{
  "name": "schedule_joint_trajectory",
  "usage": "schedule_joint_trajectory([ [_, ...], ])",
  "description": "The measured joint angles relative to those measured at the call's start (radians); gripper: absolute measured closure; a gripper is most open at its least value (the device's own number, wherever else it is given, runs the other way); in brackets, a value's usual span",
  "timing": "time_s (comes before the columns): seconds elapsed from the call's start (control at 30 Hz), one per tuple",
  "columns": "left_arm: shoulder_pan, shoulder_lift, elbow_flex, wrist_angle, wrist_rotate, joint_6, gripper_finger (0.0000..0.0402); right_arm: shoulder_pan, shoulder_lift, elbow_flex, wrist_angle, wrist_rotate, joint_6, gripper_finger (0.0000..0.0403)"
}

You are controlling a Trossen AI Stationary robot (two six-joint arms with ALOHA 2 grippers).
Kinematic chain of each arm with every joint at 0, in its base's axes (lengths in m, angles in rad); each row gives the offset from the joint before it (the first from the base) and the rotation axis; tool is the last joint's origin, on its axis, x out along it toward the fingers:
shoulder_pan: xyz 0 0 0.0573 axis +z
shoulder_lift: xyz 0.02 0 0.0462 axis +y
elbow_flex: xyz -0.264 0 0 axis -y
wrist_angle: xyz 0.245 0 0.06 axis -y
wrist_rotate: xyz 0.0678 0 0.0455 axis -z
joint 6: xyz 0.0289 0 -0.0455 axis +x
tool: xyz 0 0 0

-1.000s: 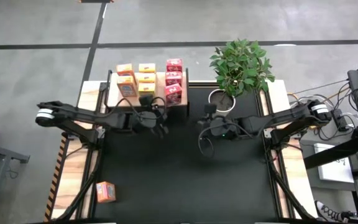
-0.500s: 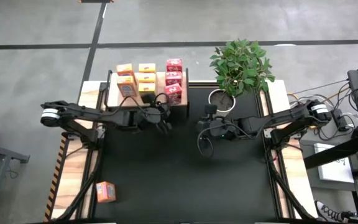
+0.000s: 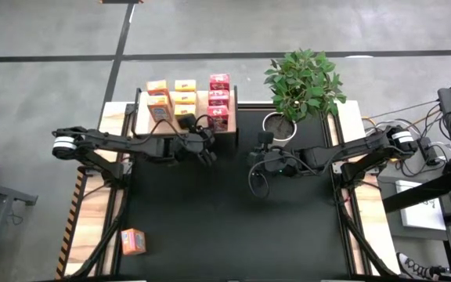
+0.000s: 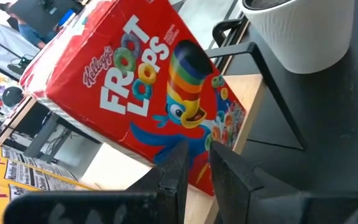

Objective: Stack cereal on shelf
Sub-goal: Put the bottom left red cereal box on the shelf

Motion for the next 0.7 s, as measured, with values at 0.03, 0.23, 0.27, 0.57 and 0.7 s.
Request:
schedule_joint_trajectory([
  [0.03, 0.002, 0.0, 0.0, -0.001, 0.0, 0.002, 0.0352, 0.0, 0.0, 0.0, 0.0, 0.0, 0.0, 0.039],
  [0.23, 0.018, 0.0, 0.0, -0.001, 0.0, 0.014, 0.0352, 0.0, 0.0, 0.0, 0.0, 0.0, 0.008, 0.039],
  [0.27, 0.019, 0.0, 0.0, -0.001, 0.0, 0.016, 0.0352, 0.0, 0.0, 0.0, 0.0, 0.0, 0.008, 0.039],
  [0.57, -0.007, -0.008, 0.0, 0.002, 0.0, 0.003, 0.0352, 0.0, 0.0, -0.015, 0.002, 0.0, 0.017, 0.039],
  [0.7, -0.077, -0.05, 0.033, 0.001, 0.004, 0.041, 0.0352, 0.0, 0.0, -0.023, -0.001, 0.0, 0.018, 0.039],
])
